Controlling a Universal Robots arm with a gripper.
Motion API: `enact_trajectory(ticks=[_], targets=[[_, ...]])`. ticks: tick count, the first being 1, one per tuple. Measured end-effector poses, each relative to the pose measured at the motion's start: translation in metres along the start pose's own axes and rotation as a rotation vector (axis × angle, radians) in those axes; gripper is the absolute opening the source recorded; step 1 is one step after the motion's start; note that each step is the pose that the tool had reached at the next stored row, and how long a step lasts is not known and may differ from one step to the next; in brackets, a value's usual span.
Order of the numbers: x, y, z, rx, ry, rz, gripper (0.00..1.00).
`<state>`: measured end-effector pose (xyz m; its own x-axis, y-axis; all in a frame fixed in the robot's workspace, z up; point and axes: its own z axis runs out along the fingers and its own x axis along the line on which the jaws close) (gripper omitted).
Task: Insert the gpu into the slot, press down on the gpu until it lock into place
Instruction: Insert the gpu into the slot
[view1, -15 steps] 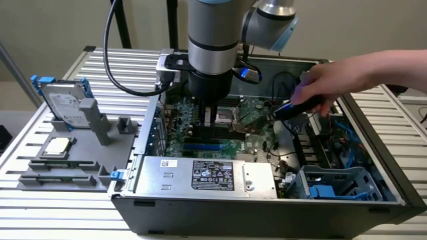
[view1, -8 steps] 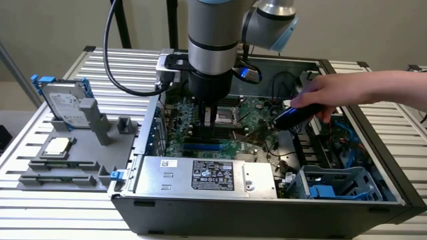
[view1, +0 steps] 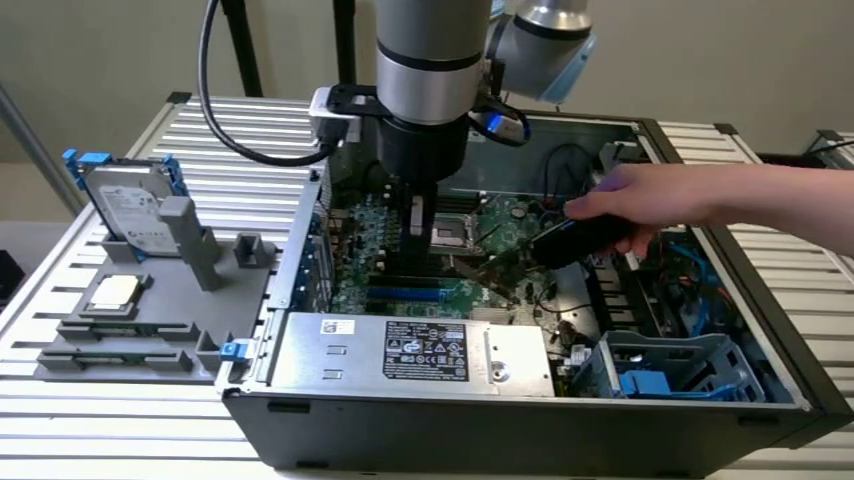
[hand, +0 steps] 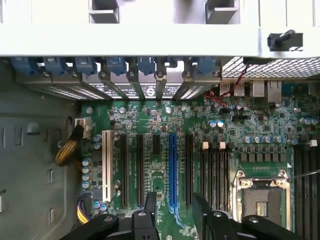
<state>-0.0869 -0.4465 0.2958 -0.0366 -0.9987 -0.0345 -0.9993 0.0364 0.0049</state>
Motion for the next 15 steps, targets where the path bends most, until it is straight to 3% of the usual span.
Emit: enact_trajectory(ticks=[13,15], targets=[[-0.002,0.0003,-0.0586,0.0000,-0.0001,0.000,0.42],[-0.002,0.0003,-0.0623,0.0000,0.0000,0.000,0.42]])
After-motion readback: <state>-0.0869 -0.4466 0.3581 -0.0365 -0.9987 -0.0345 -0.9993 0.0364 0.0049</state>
